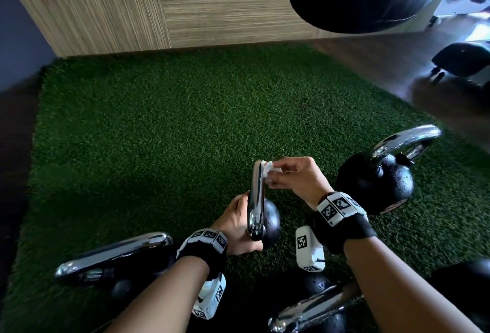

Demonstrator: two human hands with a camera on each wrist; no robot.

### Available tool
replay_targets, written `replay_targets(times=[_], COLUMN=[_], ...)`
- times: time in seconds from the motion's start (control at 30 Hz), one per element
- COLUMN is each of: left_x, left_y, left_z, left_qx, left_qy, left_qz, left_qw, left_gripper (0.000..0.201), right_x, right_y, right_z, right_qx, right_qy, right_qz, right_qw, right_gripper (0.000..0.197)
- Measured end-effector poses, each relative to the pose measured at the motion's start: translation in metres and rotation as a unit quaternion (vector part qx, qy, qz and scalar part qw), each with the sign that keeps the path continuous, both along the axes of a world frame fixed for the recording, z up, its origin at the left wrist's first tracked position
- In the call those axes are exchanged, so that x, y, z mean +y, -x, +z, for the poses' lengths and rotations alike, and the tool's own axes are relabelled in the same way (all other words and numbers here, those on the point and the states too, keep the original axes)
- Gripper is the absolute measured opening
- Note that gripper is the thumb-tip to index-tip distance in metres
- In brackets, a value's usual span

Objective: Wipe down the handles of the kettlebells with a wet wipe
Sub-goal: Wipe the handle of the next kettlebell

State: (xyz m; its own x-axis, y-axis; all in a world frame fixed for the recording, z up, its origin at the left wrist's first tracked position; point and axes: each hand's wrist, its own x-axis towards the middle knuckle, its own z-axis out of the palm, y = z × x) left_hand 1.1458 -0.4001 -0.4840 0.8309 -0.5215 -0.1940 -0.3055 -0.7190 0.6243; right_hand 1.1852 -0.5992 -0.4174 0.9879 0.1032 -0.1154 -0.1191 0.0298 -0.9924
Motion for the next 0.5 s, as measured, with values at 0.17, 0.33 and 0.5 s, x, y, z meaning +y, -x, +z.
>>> replay_targets(times=[0.17,0.33,0.5], left_x=[0.004,0.008,0.011], left_y=[0.000,-0.008,-0.006], left_z=[0.006,0.001,0.006], left_qx=[0.016,0.059,0.119], left_qy=[0.002,0.025,0.053], left_qz=[-0.027,-0.011,0.055], left_qw=[1.000,0.998,0.990], left_gripper=[0.112,0.124,0.142], right_x=[-0.005,0.003,0.010], right_y=[0.011,0.019,0.035], right_z=[0.016,0.025,0.034], right_qx=[0.007,0.022,0.070], right_qy=[0.054,0.051,0.113], right_qz=[0.082,0.063,0.141], right_qw=[0.995,0.996,0.981], right_gripper=[0.023,0.026,0.034])
